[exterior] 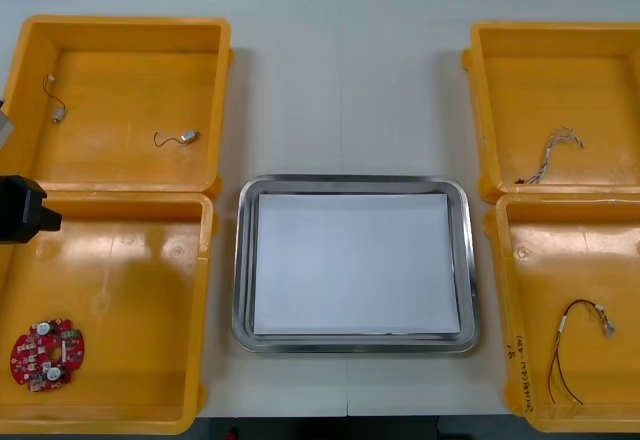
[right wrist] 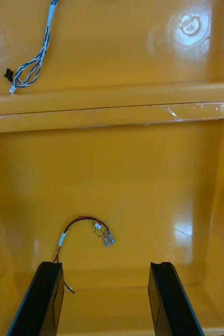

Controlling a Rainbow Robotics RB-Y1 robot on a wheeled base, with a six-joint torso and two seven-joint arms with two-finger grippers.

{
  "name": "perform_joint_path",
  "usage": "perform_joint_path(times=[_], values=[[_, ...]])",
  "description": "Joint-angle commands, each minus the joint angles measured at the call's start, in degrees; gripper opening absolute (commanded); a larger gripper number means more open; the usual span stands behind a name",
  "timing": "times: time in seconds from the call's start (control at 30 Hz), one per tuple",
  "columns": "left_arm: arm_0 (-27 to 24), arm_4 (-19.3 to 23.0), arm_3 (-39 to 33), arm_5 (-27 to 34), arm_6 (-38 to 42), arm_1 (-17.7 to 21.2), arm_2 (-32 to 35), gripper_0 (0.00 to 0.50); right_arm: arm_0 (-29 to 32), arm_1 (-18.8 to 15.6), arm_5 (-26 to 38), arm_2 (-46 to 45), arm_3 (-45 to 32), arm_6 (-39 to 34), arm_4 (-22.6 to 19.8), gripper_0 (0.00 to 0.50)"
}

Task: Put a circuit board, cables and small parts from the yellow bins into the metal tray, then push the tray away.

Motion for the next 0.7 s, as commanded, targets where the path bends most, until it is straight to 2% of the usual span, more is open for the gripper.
perform_joint_path(times=[0.03,0.7], values=[[0.9,0.0,-1.8,0.3,-5.3,2.2,-0.6,0.5,0.6,-2.5,0.2,-1.9,-0.5,-2.5,-0.2,0.467],[0.9,0.0,-1.8,0.3,-5.3,2.2,-0.6,0.5,0.6,-2.5,0.2,-1.9,-0.5,-2.5,-0.2,0.467]])
